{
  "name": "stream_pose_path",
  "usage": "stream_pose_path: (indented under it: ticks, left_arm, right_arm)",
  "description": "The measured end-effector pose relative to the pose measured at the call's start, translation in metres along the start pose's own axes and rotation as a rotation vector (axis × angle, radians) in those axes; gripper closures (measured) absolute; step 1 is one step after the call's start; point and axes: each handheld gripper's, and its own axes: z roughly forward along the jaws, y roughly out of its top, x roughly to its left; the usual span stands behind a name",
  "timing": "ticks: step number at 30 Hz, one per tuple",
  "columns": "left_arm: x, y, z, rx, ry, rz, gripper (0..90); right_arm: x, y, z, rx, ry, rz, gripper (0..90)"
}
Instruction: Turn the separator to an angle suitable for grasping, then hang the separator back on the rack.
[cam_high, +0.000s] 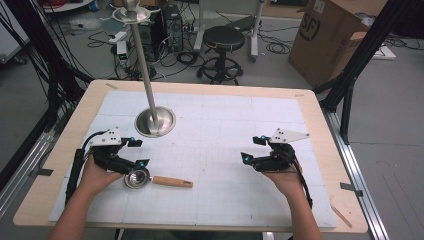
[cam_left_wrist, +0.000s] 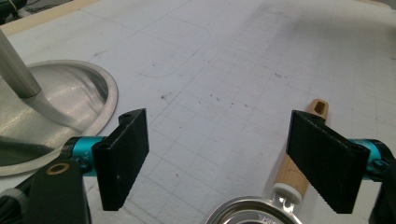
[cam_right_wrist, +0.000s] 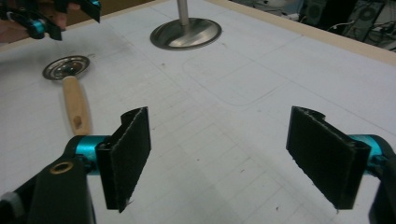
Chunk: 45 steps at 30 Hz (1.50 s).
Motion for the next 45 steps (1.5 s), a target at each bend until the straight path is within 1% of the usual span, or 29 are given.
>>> stream_pose_path:
  ticks: [3, 5, 7, 11, 13, 15, 16, 18, 21, 24, 26, 27, 28, 29, 31, 32, 35, 39, 44, 45]
  left_arm:
    - [0.001, 0.0, -0.002, -0.012, 0.002, -0.003, 21.8]
    - [0.002, 0.0, -0.004, -0.013, 0.006, -0.006, 21.8]
    - [0.003, 0.0, -0.006, -0.011, 0.006, -0.009, 21.5]
    - [0.002, 0.0, -0.006, -0.006, -0.014, -0.004, 21.3]
    - [0.0, 0.001, -0.006, 0.003, -0.03, 0.004, 21.3]
    - [-0.002, 0.002, -0.006, 0.01, -0.044, 0.008, 21.4]
    - [-0.003, 0.003, -0.006, 0.019, -0.051, 0.013, 21.3]
    - [-0.006, 0.007, -0.006, 0.045, -0.066, 0.042, 21.3]
    - [-0.012, 0.01, -0.008, 0.063, -0.089, 0.067, 21.3]
    - [-0.017, 0.012, -0.008, 0.088, -0.104, 0.098, 21.1]
    - [-0.02, 0.014, -0.007, 0.11, -0.108, 0.124, 21.1]
    - [-0.022, 0.014, -0.006, 0.114, -0.112, 0.121, 21.0]
    - [-0.023, 0.014, -0.004, 0.13, -0.12, 0.123, 20.5]
    - [-0.024, 0.015, -0.002, 0.149, -0.124, 0.133, 19.7]
    - [-0.027, 0.015, 0.004, 0.195, -0.128, 0.142, 17.6]
    - [-0.028, 0.015, 0.006, 0.219, -0.134, 0.155, 16.7]
    - [-0.032, 0.014, 0.013, 0.266, -0.144, 0.175, 12.9]
    - [-0.037, 0.013, 0.022, 0.314, -0.141, 0.202, 12.5]
    - [-0.041, 0.013, 0.031, 0.393, -0.125, 0.238, 13.2]
    - [-0.042, 0.013, 0.034, 0.406, -0.126, 0.246, 14.0]
  right_arm:
    - [-0.002, 0.0, 0.0, -0.008, -0.004, 0.009, 20.0]
    - [-0.003, -0.001, -0.003, -0.013, -0.005, 0.026, 20.0]
    - [-0.004, -0.001, -0.006, -0.025, -0.009, 0.032, 19.7]
    - [-0.007, -0.002, -0.012, -0.046, -0.024, 0.043, 19.7]
    - [-0.008, -0.003, -0.012, -0.047, -0.031, 0.049, 19.6]
    - [-0.009, -0.004, -0.012, -0.045, -0.031, 0.045, 19.7]
    - [-0.008, -0.004, -0.013, -0.042, -0.032, 0.049, 19.7]
    - [-0.009, -0.004, -0.012, -0.043, -0.033, 0.048, 19.7]
    - [-0.009, -0.004, -0.012, -0.047, -0.034, 0.041, 19.7]
    - [-0.007, -0.003, -0.011, -0.047, -0.032, 0.042, 19.7]
    - [-0.006, -0.002, -0.009, -0.043, -0.031, 0.033, 19.7]
    - [-0.005, -0.002, -0.008, -0.039, -0.03, 0.031, 19.7]
    - [-0.005, -0.003, -0.007, -0.036, -0.03, 0.024, 19.7]
    - [-0.005, -0.002, -0.007, -0.034, -0.029, 0.025, 19.7]
    - [-0.005, -0.002, -0.007, -0.036, -0.029, 0.024, 19.7]
    - [-0.005, -0.002, -0.007, -0.037, -0.028, 0.025, 19.7]
    - [-0.006, -0.003, -0.006, -0.033, -0.03, 0.024, 19.7]
    - [-0.004, -0.003, -0.004, -0.024, -0.022, 0.025, 19.8]
    - [-0.003, -0.003, -0.001, -0.013, -0.019, 0.013, 19.9]
    - [-0.003, -0.003, -0.001, -0.008, -0.018, 0.018, 19.9]
